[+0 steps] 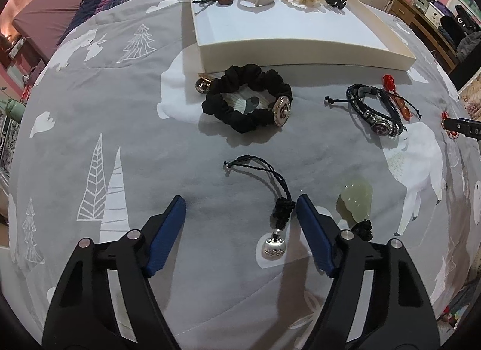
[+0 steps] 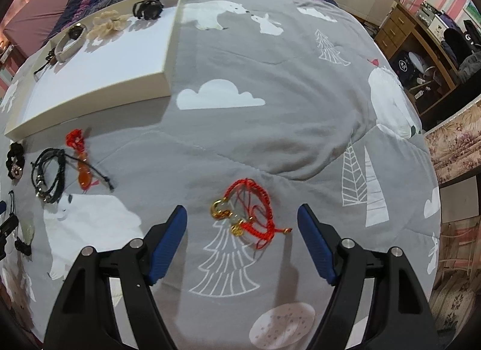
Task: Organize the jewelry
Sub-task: 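Close the left tool on the silver pendant's black cord while the right tool grasps the red keychain, then carry the pendant with the left tool into the white tray while the right tool carries the keychain, then open both tools to release the pendant and keychain inside the tray, then move the right tool toward the black braided bracelet while the left tool approaches the jade pendant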
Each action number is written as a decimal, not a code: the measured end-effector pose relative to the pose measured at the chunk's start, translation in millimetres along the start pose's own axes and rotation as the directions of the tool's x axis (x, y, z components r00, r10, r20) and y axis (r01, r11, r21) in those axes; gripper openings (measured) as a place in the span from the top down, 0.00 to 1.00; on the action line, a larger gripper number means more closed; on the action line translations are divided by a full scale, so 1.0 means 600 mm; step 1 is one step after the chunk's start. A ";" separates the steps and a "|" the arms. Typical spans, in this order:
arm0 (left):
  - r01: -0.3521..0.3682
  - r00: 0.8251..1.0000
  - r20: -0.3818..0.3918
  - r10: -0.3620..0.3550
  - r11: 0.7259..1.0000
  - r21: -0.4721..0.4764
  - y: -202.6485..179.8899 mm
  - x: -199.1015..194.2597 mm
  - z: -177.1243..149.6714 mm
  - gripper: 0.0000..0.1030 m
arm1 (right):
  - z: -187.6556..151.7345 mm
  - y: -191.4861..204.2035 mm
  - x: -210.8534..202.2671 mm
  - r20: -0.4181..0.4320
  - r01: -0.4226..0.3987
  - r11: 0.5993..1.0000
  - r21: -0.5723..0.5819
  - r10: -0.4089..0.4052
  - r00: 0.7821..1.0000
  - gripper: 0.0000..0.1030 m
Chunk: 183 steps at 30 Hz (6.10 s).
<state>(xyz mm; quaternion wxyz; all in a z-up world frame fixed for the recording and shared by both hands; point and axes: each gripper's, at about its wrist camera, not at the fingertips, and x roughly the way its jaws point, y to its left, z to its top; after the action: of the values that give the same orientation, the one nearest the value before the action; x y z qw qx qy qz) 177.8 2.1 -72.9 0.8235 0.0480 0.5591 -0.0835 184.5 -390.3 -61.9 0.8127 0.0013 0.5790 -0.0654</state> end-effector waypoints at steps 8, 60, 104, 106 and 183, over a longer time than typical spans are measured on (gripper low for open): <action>-0.010 1.000 0.003 0.010 1.000 0.009 0.003 -0.002 -0.003 0.34 | 0.005 -0.006 0.019 -0.015 -0.010 1.000 0.010 0.010 1.000 0.26; 0.035 0.999 0.002 -0.035 0.999 -0.014 0.050 -0.011 -0.005 0.90 | 0.002 0.013 0.018 0.002 -0.061 0.998 0.011 0.061 0.998 0.88; 0.050 0.991 0.121 -0.052 0.998 0.025 0.030 -0.106 0.151 0.91 | 0.122 0.074 -0.127 0.186 -0.084 0.995 -0.061 0.094 0.978 0.88; 0.059 0.990 0.128 -0.060 0.998 0.017 0.029 -0.108 0.181 0.91 | 0.143 0.086 -0.140 0.202 -0.095 0.993 -0.071 0.107 0.973 0.88; 0.043 0.999 0.026 -0.044 0.999 0.021 0.042 -0.060 0.128 0.10 | 0.103 0.188 -0.092 0.054 -0.071 0.973 -0.218 0.085 0.995 0.36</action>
<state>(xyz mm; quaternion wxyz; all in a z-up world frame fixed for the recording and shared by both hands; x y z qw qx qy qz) 239.7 16.6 -11.7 0.8282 0.0431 0.5483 -0.1076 237.1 -277.8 2.4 0.8278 -0.0662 0.5563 0.0296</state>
